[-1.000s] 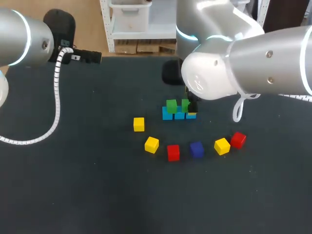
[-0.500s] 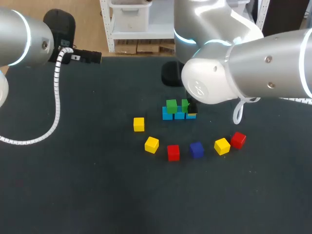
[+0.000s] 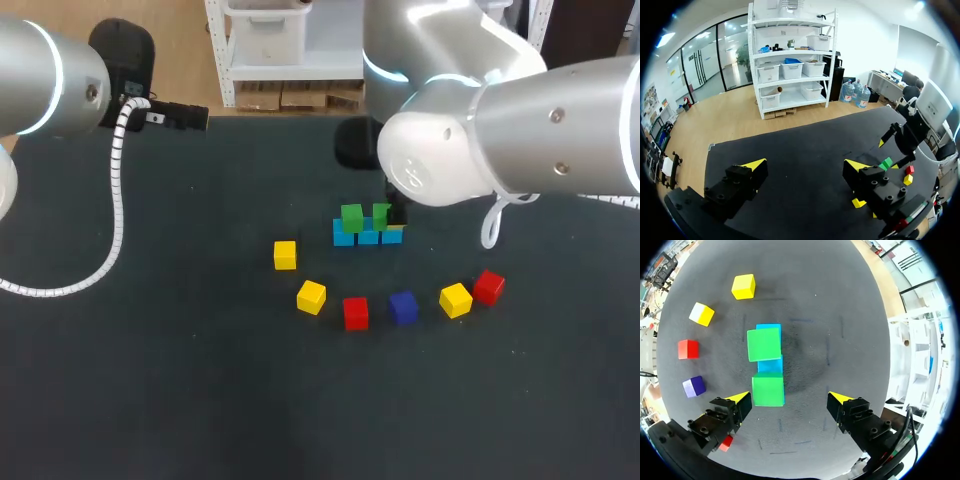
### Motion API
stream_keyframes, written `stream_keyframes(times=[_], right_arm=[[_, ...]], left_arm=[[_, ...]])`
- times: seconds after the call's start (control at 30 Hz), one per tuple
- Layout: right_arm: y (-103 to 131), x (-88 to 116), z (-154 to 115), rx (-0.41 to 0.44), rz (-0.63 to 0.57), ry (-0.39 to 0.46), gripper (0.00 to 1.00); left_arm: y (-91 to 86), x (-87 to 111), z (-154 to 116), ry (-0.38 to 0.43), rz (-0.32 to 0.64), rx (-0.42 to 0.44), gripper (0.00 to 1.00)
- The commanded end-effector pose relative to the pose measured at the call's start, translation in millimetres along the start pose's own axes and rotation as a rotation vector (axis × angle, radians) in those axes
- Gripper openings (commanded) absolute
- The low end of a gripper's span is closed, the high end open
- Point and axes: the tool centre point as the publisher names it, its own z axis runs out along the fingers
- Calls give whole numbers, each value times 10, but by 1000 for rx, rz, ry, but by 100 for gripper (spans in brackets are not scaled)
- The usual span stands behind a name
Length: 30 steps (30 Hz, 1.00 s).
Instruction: Place the blue cubes, place green cubes on the blue cubes, place the yellow cubes on the green cubes, then place the red cubes on the yellow cubes, and place purple cube on the red cubes.
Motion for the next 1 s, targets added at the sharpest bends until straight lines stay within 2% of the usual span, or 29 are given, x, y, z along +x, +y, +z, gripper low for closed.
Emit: stream_keyframes(times=[0.03, 0.67, 0.9, 1.0], right_arm=[[-18, 3, 4, -3, -1, 0, 100], [-90, 40, 27, 9, 7, 17, 100], [-19, 42, -7, -21, 5, -8, 100], [43, 88, -110, -39, 11, -24, 100]], left_arm=[[20, 0, 4, -1, 2, 10, 100], [20, 0, 4, -1, 2, 10, 100], [20, 0, 4, -1, 2, 10, 100], [20, 0, 4, -1, 2, 10, 100]])
